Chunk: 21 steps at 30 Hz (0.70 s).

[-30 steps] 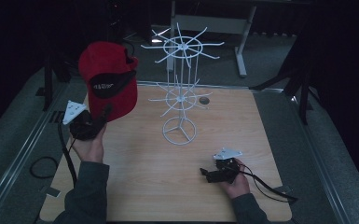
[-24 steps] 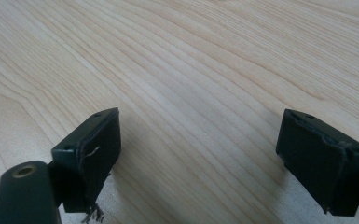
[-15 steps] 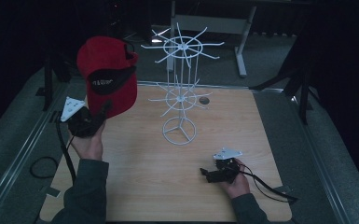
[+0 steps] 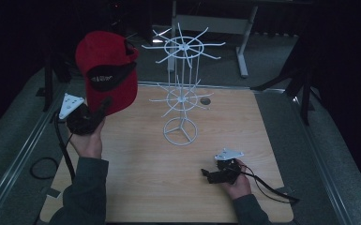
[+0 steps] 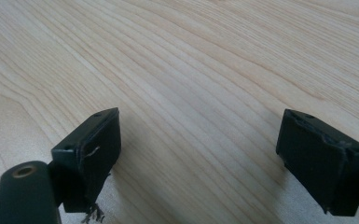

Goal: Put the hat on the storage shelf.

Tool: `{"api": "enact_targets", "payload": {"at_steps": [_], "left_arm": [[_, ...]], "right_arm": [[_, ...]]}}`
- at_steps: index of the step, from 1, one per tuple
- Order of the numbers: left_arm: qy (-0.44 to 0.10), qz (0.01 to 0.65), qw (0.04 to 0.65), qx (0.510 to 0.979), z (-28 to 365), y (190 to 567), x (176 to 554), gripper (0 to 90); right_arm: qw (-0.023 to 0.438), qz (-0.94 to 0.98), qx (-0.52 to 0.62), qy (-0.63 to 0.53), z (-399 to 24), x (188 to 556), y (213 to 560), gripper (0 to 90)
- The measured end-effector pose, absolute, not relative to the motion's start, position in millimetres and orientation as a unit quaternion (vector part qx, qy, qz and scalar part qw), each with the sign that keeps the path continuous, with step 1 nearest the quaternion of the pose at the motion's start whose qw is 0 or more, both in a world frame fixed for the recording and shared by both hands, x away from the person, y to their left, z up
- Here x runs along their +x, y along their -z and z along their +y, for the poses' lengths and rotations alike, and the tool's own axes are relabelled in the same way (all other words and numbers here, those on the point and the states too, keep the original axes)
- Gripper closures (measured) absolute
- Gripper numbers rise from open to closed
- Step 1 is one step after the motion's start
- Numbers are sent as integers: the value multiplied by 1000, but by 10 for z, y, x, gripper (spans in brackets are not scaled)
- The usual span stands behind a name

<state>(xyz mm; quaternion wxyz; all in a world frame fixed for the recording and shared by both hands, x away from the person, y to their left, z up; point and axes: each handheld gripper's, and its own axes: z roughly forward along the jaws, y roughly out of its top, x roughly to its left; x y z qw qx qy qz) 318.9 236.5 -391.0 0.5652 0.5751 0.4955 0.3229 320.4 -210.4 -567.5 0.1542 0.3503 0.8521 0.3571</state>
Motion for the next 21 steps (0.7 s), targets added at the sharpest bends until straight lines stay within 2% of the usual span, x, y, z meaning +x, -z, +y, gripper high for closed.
{"api": "enact_targets", "payload": {"at_steps": [21], "left_arm": [[-333,482,577,569,2333,3705,3206,834]], "right_arm": [[154,852,350,-357,-2103,3204,5676,136]]}}
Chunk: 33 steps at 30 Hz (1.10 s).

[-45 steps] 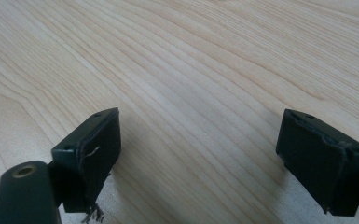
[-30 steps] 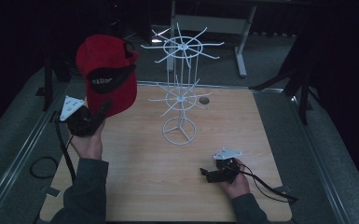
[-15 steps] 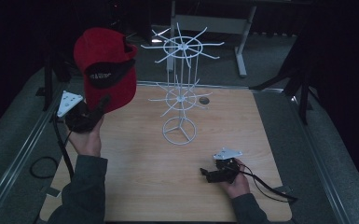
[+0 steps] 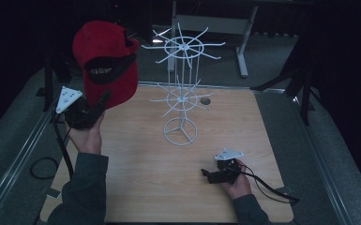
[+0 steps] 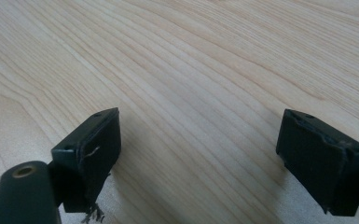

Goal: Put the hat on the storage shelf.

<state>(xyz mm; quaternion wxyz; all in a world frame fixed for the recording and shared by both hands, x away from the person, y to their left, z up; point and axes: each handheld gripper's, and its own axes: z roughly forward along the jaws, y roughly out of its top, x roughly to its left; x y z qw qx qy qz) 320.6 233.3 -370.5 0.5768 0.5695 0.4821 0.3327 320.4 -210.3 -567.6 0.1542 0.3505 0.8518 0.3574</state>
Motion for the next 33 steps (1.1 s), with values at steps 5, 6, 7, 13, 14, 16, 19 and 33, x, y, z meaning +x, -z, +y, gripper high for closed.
{"api": "enact_targets", "payload": {"at_steps": [5,6,7,13,14,16,19,33], "left_arm": [[-336,479,580,568,2323,3657,3203,833],[-335,478,582,566,2323,3646,3202,833],[-335,478,582,566,2325,3639,3201,834],[-337,475,585,564,2319,3588,3189,833],[-337,474,587,563,2318,3580,3182,833],[-336,472,591,562,2316,3564,3167,833],[-336,467,593,563,2304,3543,3142,833],[-335,460,597,566,2281,3520,3085,833]], "right_arm": [[154,852,350,-358,-2103,3204,5676,136],[154,852,350,-357,-2103,3204,5676,136],[154,852,350,-357,-2103,3204,5676,136],[154,852,350,-358,-2103,3204,5676,136],[154,852,350,-358,-2103,3204,5676,136],[154,852,350,-358,-2103,3204,5676,136],[154,852,350,-357,-2104,3204,5676,136],[154,852,351,-357,-2103,3203,5676,136]]}}
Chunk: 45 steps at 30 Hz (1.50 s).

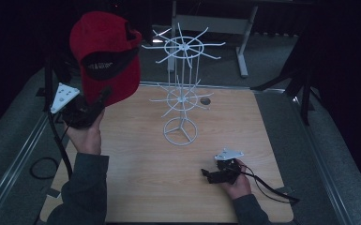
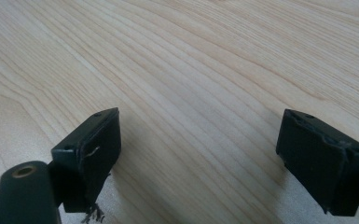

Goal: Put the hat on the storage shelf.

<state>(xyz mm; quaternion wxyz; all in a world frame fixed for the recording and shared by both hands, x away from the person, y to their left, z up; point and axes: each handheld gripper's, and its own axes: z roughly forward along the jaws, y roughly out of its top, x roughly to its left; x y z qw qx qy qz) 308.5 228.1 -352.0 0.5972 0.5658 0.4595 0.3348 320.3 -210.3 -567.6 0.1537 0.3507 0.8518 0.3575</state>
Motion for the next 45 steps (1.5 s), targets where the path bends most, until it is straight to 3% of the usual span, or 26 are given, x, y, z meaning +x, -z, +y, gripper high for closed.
{"api": "enact_targets", "payload": {"at_steps": [22,45], "left_arm": [[-334,442,611,565,2204,3445,2996,832],[-332,439,605,576,2114,3644,2899,831]], "right_arm": [[153,852,351,-357,-2103,3203,5676,136],[153,852,351,-357,-2103,3203,5676,136]]}}
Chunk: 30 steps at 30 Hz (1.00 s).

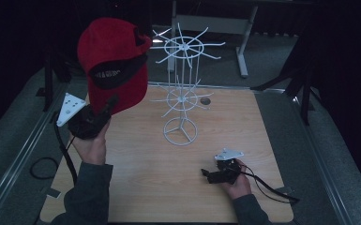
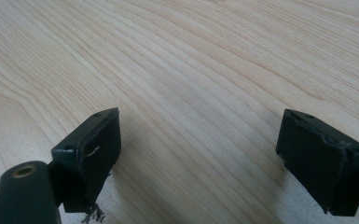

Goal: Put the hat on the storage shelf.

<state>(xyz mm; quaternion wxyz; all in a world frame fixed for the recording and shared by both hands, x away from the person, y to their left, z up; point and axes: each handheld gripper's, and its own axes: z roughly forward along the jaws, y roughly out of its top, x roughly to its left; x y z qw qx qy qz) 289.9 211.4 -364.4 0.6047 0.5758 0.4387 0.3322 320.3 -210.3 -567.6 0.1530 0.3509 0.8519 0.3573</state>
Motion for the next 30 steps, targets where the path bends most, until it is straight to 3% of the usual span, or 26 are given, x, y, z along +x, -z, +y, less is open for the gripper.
{"api": "enact_targets", "payload": {"at_steps": [18,30], "left_arm": [[-350,445,586,580,1985,4121,2884,829],[-347,454,547,612,1908,4464,2906,824]], "right_arm": [[154,851,350,-358,-2102,3205,5678,136],[154,851,350,-359,-2102,3205,5679,136]]}}
